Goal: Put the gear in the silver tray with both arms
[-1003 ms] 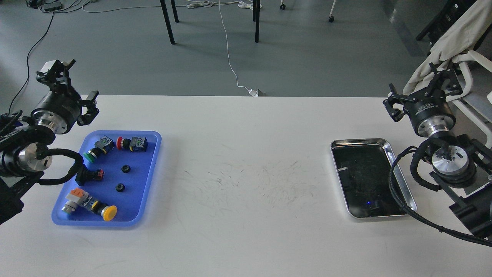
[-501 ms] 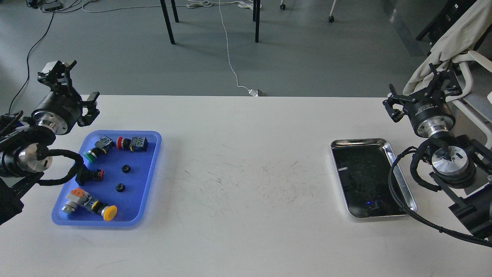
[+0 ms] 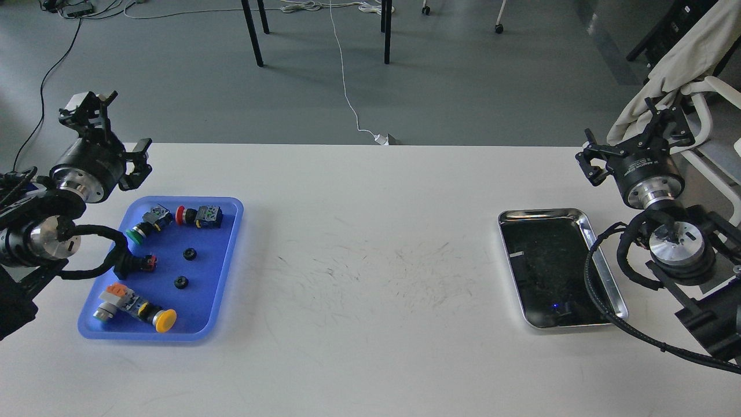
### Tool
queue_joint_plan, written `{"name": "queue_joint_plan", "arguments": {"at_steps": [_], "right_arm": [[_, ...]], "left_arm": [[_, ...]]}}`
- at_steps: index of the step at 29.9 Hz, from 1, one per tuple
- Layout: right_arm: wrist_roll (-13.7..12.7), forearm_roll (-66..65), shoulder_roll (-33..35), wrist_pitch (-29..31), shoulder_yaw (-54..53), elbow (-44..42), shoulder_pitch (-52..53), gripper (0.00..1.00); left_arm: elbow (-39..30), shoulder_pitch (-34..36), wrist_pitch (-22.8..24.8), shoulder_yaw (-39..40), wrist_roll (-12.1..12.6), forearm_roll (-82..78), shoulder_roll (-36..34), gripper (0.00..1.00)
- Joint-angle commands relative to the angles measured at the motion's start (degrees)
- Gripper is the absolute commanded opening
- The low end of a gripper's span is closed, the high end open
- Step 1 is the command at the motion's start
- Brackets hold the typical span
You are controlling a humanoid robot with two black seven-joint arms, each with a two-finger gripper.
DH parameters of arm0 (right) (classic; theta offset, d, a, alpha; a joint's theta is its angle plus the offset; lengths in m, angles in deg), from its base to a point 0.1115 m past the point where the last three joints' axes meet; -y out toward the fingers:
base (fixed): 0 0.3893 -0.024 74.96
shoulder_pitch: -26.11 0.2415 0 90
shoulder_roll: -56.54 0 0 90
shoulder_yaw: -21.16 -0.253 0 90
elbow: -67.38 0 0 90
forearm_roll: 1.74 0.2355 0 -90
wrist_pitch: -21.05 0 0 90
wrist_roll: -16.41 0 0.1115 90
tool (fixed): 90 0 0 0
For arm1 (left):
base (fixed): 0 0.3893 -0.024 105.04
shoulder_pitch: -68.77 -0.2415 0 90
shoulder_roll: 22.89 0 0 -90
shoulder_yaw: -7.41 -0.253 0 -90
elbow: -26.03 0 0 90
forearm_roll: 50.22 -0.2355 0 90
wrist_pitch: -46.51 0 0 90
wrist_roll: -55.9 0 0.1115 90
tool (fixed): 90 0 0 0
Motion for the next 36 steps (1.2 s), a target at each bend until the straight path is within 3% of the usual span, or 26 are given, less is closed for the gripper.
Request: {"name": "queue_joint_plan", "arguments": {"at_steps": [1,11,17,24,28,31,36], "right_arm": [[0.0,0.0,0.1,0.0,0.0,0.0,0.0,0.99],[0.0,0.0,0.1,0.0,0.0,0.1,-0.2,0.99],[0.0,0.0,0.2,0.0,0.0,0.1,-0.3,0.99],[0.0,0.0,0.2,-0.1,0.1,0.0,-0.3,0.99],[0.0,0.0,0.1,-0.1,0.1,-0.1,-0.3,0.99],[0.0,0.0,0.0,-0.1,0.1,-0.1,-0.7,0.99],[0.0,0.0,0.0,-0.1,0.1,-0.1,-1.0,0.99]], "left_arm": [[0.1,0.0,0.0,0.0,0.0,0.0,-0.1,0.99],[0.1,0.0,0.3,-0.1,0.1,-0.1,-0.8,0.99],[0.0,0.3,3.6,-1.6,0.1,-0.1,-2.6,0.99],[-6.4,1.7,5.3,-6.1,1.7,-3.2,-9.6,0.99],[-10.9,3.5,10.1,-6.1,1.9,-11.0,-15.2,0.99],[-11.1,5.3,11.9,-6.5,2.7,-13.2,-16.9,0.99],[-9.2,6.9,19.3,-6.6,2.8,-14.4,-21.6,0.99]]}}
